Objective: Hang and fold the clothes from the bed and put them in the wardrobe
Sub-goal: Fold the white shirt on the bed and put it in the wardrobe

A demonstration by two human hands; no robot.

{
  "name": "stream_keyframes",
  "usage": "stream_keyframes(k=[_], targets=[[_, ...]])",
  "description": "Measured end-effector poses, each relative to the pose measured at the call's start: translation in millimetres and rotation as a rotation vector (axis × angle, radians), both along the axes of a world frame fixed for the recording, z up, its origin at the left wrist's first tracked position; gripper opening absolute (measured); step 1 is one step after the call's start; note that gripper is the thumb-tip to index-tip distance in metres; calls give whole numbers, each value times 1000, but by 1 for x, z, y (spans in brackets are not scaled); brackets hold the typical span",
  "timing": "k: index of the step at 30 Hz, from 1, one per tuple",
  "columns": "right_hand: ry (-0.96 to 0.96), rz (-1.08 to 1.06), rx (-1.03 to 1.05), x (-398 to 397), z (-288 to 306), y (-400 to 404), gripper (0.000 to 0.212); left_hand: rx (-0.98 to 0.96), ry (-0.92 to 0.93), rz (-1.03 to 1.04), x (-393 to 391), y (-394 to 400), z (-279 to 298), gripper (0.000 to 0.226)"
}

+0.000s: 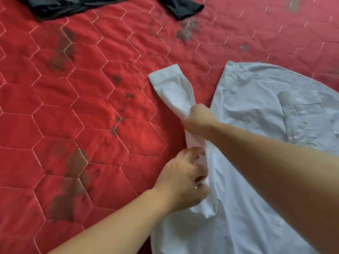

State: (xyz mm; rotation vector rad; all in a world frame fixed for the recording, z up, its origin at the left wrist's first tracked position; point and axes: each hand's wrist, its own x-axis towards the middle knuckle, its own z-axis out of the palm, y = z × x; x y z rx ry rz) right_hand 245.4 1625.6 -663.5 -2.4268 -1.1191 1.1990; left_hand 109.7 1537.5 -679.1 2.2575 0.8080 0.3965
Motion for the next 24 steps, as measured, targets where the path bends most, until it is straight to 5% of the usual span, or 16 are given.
stream_keyframes(k=[2,5,8,10,12,16,22,24], targets=[[257,-217,175,4,6,5,14,-66,-8,110,-2,-2,-1,18],[857,-664,429,16,32,2,23,-233,50,396,-14,1,-7,59],[1379,-763,540,48,53,-27,39,-281,32,423,-28,-1,-11,68],[1562,-790,634,75,57,-59,46,-280,55,354,-34,-5,-11,67],[1532,-921,685,93,50,-91,47,-177,64,229,-38,-9,-10,65],[1136,-1171,486,104,14,-143,31,34,65,-91,-41,-25,-5,52],[431,-819,184,111,-15,-139,55,162,450,-539,-42,-39,2,65],[235,-691,237,110,-18,-130,38,-126,533,-586,-37,-38,8,48]])
